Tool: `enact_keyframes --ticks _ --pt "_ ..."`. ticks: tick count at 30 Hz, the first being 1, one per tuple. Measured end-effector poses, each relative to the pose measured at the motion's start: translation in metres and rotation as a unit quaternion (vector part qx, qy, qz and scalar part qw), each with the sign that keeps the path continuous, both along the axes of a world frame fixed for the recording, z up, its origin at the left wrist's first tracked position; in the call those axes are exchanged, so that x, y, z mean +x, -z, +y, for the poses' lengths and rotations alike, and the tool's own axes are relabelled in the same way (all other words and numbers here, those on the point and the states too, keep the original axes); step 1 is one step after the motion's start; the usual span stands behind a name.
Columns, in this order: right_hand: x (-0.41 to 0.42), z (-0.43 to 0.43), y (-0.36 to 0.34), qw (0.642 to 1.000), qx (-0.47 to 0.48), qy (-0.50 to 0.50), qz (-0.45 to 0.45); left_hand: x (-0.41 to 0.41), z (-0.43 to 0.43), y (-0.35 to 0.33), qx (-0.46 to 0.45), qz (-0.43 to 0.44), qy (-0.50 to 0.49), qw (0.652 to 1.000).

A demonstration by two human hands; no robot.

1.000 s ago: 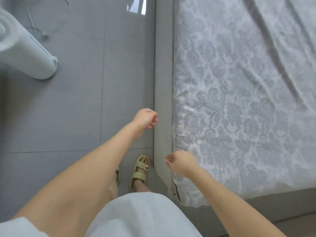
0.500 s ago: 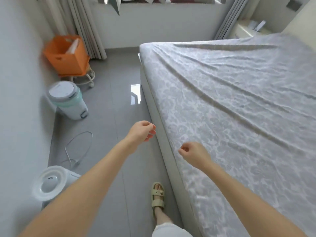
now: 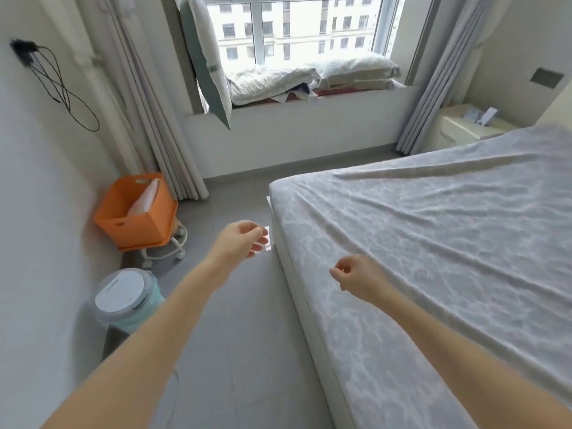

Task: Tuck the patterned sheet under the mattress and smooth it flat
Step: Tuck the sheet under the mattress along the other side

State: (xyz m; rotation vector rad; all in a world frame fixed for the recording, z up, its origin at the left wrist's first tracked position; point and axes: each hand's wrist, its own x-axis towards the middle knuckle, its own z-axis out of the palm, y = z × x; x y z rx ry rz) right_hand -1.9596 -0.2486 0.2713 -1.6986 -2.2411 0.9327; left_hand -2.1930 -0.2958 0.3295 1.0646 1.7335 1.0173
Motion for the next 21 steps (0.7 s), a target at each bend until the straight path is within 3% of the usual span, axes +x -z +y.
enact_keyframes --ticks 8,14,21 --pt "-0.143 0.208 -0.001 1.000 0.003 -0.001 -0.014 -0.160 0.206 -0.039 0.061 0.084 0.070 0.992" --pt "-0.209 0.336 0.017 0.996 -0.057 0.070 -0.013 -0.239 0.381 -0.061 0.077 0.124 0.142 0.979" --pt "-0.227 0.497 0.051 0.974 -0.094 0.205 0.013 -0.275 0.599 -0.043 0.071 0.114 0.226 0.965"
